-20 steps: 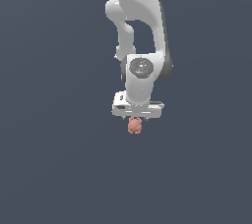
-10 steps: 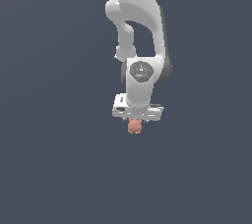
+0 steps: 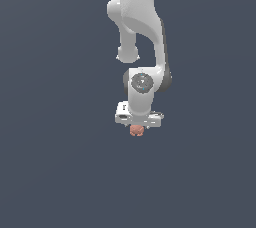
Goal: Pick up the object and move it to a goal position.
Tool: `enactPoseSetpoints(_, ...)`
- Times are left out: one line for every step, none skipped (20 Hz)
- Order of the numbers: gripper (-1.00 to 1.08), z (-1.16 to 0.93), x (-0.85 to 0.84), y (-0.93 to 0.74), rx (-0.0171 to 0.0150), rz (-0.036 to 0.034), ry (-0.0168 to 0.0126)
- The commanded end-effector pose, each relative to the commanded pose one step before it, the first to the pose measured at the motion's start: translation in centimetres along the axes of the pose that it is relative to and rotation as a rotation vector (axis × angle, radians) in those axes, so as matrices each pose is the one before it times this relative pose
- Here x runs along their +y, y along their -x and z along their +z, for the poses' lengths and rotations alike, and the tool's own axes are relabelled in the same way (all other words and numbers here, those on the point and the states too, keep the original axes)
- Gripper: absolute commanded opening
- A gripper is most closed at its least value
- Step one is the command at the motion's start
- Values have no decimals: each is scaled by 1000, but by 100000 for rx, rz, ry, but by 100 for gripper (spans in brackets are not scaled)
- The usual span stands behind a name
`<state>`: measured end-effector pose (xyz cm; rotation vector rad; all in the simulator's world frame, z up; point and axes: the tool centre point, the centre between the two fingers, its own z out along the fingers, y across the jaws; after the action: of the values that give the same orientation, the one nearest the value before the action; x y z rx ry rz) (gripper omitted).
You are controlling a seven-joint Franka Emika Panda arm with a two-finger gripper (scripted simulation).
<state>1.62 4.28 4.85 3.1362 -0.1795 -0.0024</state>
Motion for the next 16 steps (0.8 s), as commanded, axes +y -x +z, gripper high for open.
enactPoseSetpoints(100, 746, -33, -62, 132, 40, -23)
enactPoseSetpoints(100, 110, 27, -41, 23, 65, -7)
enactPoseSetpoints(100, 52, -10, -36, 0, 0, 0)
enactPoseSetpoints(100, 8, -4, -16, 0, 0, 0)
enactPoseSetpoints(-100, 0, 0, 0, 0, 0, 0)
enactPoseSetpoints(-100, 0, 0, 0, 0, 0, 0)
enactPoseSetpoints(-100, 0, 0, 0, 0, 0, 0)
enactPoseSetpoints(-100, 0, 0, 0, 0, 0, 0)
enactPoseSetpoints(-100, 0, 0, 0, 0, 0, 0)
enactPoseSetpoints(-100, 0, 0, 0, 0, 0, 0)
enactPoseSetpoints(-100, 0, 0, 0, 0, 0, 0)
enactPoseSetpoints(-100, 0, 0, 0, 0, 0, 0)
enactPoseSetpoints(-100, 0, 0, 0, 0, 0, 0)
enactPoseSetpoints(-100, 0, 0, 0, 0, 0, 0)
enactPoseSetpoints(-100, -26, -7, -7, 0, 0, 0)
enactPoseSetpoints(-100, -21, 15, 6, 0, 0, 0)
